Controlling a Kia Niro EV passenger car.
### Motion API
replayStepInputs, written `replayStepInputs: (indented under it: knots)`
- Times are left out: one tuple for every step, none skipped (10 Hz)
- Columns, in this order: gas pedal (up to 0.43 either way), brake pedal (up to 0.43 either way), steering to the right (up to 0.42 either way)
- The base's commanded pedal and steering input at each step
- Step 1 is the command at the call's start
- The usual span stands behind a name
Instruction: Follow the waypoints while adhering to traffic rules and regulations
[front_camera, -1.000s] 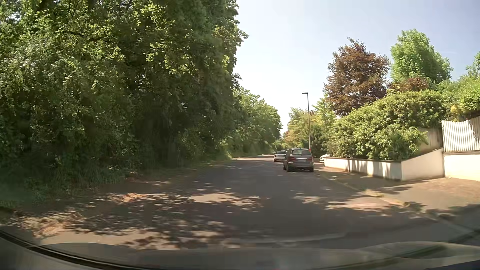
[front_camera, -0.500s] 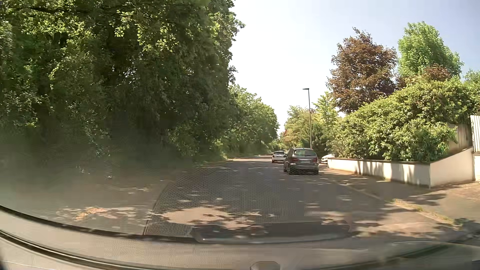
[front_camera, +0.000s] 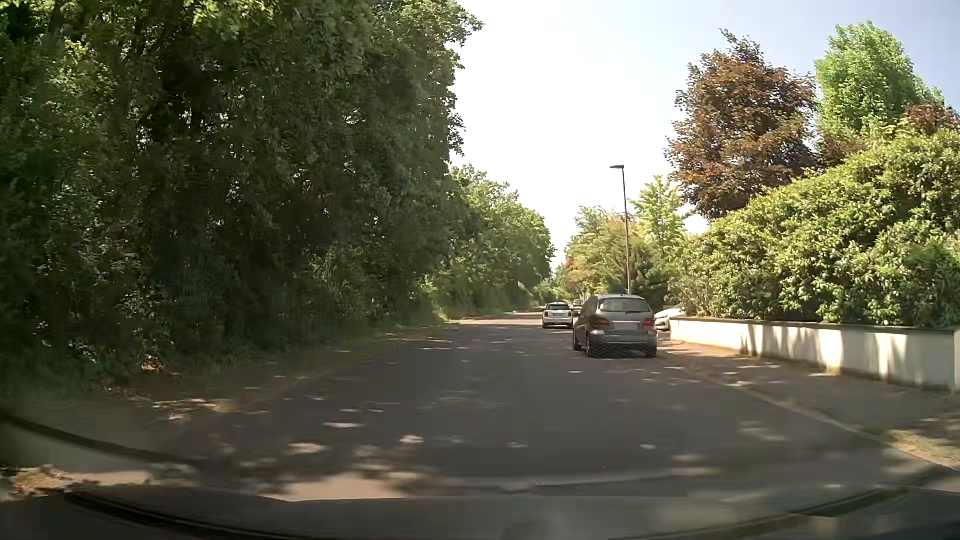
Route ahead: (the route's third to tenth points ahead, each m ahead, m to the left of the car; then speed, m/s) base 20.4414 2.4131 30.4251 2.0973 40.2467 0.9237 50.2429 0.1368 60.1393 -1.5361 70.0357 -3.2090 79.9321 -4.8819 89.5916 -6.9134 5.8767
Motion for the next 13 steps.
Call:
replayStepInputs:
  knots:
    - [0.197,0.0,0.012]
    - [0.11,0.0,0.017]
    - [0.02,0.0,0.019]
    - [0.0,0.0,0.021]
    - [0.0,0.0,0.021]
    - [0.0,0.0,0.018]
    - [0.0,0.0,0.016]
    - [0.0,0.0,0.014]
    - [0.0,0.0,0.009]
    - [0.0,0.0,0.002]
    - [0.0,0.0,-0.004]
    - [0.008,0.0,-0.01]
    - [0.087,0.0,-0.01]
